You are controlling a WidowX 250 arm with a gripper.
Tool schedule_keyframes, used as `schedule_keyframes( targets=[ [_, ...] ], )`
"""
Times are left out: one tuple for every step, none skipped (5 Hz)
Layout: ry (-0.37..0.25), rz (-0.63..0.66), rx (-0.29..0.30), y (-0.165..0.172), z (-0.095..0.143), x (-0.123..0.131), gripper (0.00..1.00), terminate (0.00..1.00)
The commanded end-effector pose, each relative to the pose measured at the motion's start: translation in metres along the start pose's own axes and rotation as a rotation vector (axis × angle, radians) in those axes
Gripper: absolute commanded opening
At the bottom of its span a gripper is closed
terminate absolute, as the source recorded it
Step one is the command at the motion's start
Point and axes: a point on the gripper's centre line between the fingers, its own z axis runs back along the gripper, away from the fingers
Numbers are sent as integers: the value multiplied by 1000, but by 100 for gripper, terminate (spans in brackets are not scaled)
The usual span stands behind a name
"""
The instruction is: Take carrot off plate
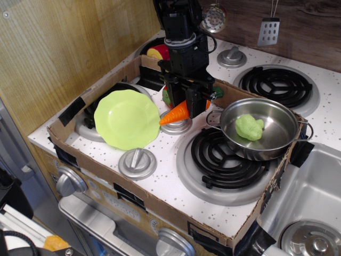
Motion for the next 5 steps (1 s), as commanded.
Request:
schedule_keyframes(
  targets=[
    [-55, -32, 92, 12, 28, 13, 100, 0],
    [-42, -28, 122, 9, 43, 10, 100, 0],
    [-32, -34, 166, 7, 59, 9, 100, 0],
    [-22, -50, 208, 5, 66, -4, 100, 0],
    [-20, -100, 229, 1, 73, -8, 100, 100]
  ],
)
